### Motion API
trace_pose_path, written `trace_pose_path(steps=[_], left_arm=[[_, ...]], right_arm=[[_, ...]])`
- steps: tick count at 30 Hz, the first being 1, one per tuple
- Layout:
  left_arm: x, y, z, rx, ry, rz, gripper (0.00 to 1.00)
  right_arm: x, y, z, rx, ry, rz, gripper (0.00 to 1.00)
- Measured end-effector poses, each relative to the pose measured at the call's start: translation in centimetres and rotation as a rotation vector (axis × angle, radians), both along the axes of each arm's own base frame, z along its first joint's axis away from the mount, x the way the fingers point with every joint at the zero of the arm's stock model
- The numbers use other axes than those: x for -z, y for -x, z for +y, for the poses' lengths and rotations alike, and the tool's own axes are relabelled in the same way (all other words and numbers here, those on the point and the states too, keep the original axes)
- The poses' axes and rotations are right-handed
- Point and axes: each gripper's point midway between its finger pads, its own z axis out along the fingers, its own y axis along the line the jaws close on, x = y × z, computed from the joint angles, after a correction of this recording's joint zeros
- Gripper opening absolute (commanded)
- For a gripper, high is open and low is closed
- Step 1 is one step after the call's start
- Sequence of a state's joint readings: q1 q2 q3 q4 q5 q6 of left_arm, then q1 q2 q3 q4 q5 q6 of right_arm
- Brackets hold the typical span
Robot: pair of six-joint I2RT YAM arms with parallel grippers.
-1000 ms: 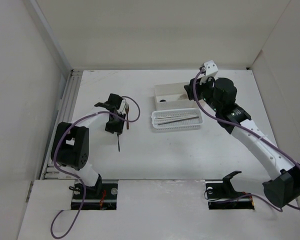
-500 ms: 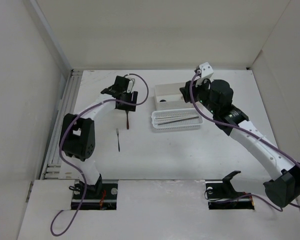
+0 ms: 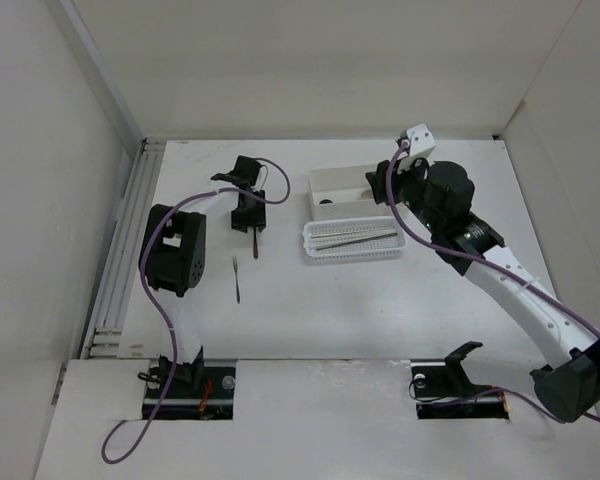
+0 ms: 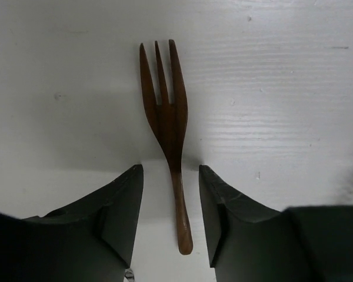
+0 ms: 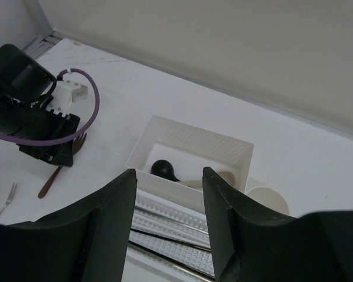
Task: Sort the eating utensils into containers
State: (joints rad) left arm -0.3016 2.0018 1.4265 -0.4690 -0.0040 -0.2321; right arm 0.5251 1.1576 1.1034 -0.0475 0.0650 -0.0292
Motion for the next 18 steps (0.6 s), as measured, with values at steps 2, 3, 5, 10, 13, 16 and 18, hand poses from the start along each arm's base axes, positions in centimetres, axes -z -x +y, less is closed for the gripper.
trace_pose_path(steps=[2,3,5,10,13,16,18], left_arm=[[0.1,0.2,-0.1,-0.010,0.015,0.012,0.29],[0.1,0.4,-0.2,-0.013,0.018,0.016,0.23],[0.2,0.6,-0.4,-0.025,0.032,0.023,0.00],[0.1,0.6,-0.7,-0.025,0.052,0.026,0.00],[-0.3,0.5,-0.6,-0.027,0.062,0.026,0.00],[-2.2,-0.1,-0.9,-0.007,0.086,-0.017,0.00],[-5.7,-1.0,-1.5,0.016,0.134,-0.114,0.00]], right_arm=[[-0.3,0.1,-0.2,0.007,-0.004,-0.008,0.54],[-0.4,0.1,-0.2,0.008,-0.004,-0.011,0.54],[-0.4,0.1,-0.3,0.011,-0.001,-0.013,0.54],[-0.5,0.1,-0.5,0.015,0.009,-0.018,0.54],[-0.6,0.4,-0.1,-0.012,0.008,-0.022,0.55],[-0.8,1.0,0.9,-0.082,0.004,-0.026,0.55],[-0.7,1.5,1.8,-0.138,0.002,-0.024,0.57]])
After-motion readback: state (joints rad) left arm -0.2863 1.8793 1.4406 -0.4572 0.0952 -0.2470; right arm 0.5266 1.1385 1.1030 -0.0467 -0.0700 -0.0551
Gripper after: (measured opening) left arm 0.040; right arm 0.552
